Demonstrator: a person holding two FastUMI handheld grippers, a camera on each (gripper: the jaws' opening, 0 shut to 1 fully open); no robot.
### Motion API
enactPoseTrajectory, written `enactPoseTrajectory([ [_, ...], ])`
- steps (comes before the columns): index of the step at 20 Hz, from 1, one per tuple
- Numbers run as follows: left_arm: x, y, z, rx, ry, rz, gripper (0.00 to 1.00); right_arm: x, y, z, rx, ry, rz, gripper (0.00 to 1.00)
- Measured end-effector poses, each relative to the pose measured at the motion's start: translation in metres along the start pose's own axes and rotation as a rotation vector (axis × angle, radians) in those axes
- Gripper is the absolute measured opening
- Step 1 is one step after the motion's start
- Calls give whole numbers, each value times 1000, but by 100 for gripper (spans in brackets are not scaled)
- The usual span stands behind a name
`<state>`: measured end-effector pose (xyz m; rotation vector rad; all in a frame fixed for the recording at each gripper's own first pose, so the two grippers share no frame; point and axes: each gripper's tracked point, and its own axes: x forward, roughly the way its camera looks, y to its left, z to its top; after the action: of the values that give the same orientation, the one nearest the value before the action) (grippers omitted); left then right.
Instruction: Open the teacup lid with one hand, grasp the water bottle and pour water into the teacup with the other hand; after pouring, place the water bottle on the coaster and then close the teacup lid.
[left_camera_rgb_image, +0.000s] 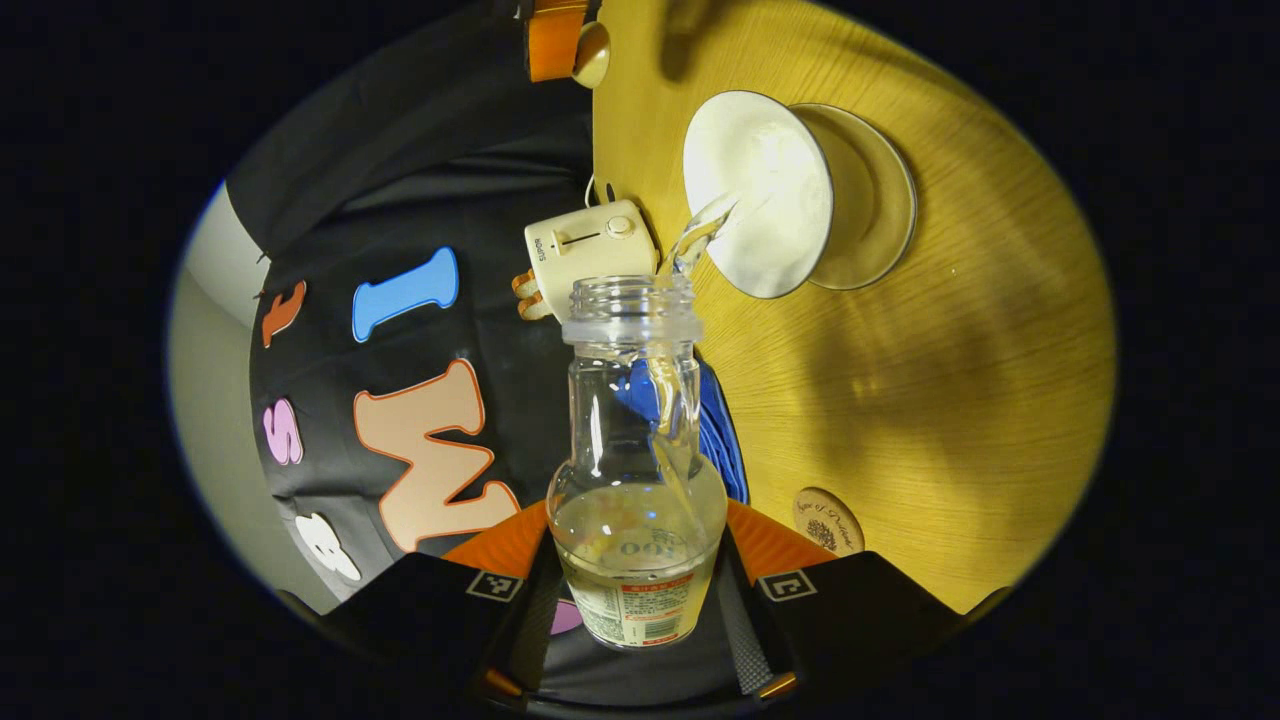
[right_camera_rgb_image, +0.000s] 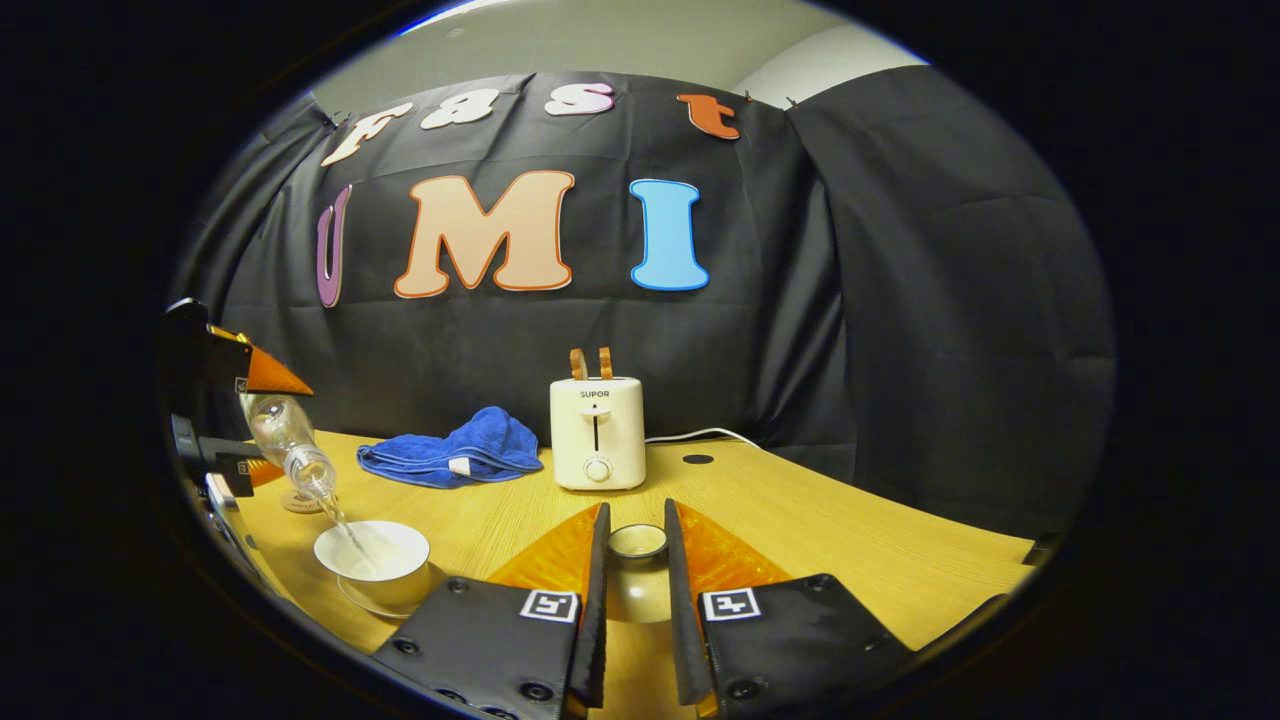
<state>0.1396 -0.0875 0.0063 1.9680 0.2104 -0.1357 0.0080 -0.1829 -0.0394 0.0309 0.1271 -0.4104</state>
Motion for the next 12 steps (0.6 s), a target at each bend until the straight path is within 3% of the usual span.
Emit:
enactPoseTrajectory([
  [12,-6,23,-6,104,14,44,70,1,0,0,0,0,0,31],
])
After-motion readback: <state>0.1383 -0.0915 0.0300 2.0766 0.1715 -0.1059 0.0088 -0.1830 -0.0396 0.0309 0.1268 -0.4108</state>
